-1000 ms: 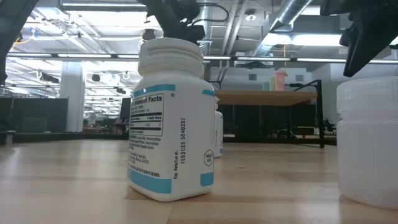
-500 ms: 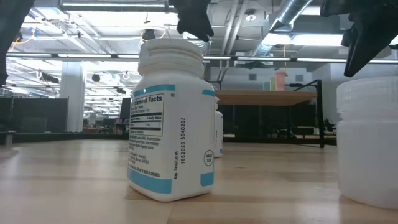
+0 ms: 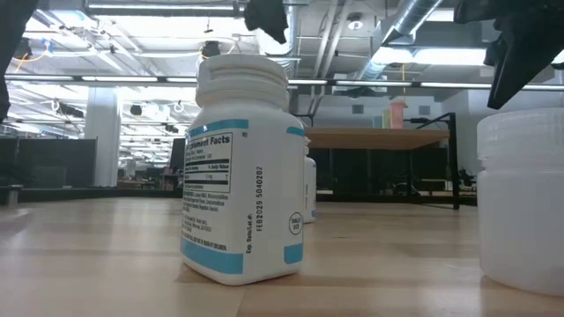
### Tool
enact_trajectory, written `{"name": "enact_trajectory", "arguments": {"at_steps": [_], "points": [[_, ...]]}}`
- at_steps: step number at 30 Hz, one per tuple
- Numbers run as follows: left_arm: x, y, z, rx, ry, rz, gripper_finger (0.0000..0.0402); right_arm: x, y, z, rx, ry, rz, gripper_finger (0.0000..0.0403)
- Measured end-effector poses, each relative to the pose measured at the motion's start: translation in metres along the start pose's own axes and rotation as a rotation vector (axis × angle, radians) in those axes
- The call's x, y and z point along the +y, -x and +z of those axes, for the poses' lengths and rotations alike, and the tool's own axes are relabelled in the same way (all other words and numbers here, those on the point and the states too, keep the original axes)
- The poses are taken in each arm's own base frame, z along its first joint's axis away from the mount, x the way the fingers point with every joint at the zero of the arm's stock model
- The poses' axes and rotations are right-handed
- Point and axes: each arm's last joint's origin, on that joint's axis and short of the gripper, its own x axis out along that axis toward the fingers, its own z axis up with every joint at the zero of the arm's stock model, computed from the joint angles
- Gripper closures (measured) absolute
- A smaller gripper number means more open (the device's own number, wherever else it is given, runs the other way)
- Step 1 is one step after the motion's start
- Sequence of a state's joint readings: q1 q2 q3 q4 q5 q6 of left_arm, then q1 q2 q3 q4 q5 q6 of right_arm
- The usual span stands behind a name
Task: Pick and place medicine bottles onto shelf by color
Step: Put the white small pill bottle on the shelf
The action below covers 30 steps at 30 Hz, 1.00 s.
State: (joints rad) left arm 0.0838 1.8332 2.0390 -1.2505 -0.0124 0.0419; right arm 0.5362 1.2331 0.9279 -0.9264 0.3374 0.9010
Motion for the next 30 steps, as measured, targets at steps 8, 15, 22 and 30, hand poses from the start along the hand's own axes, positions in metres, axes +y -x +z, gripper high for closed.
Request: {"name": "enact_trajectory", "arguments": {"at_steps": [8, 15, 22, 30], "points": [[-0.062, -0.015, 0.003, -0.022, -0.140, -0.083, 0.0214, 0.001, 0.001, -0.004, 0.010, 0.031, -0.003, 0.0276], [-0.121, -0.067, 0.010, -0.027, -0.227, -0.147, 0.0214, 0.008, 0.006, -0.016, 0.028, 0.085, 0.007, 0.0276], [-0.176, -0.116, 0.004, -0.014, -0.271, -0.199, 0.0214, 0.017, 0.013, -0.032, 0.039, 0.132, 0.038, 0.0276], [-0.221, -0.136, -0.005, -0.065, -0.311, -0.194, 0.0210, 0.025, 0.021, -0.048, 0.051, 0.118, 0.068, 0.0276]]}}
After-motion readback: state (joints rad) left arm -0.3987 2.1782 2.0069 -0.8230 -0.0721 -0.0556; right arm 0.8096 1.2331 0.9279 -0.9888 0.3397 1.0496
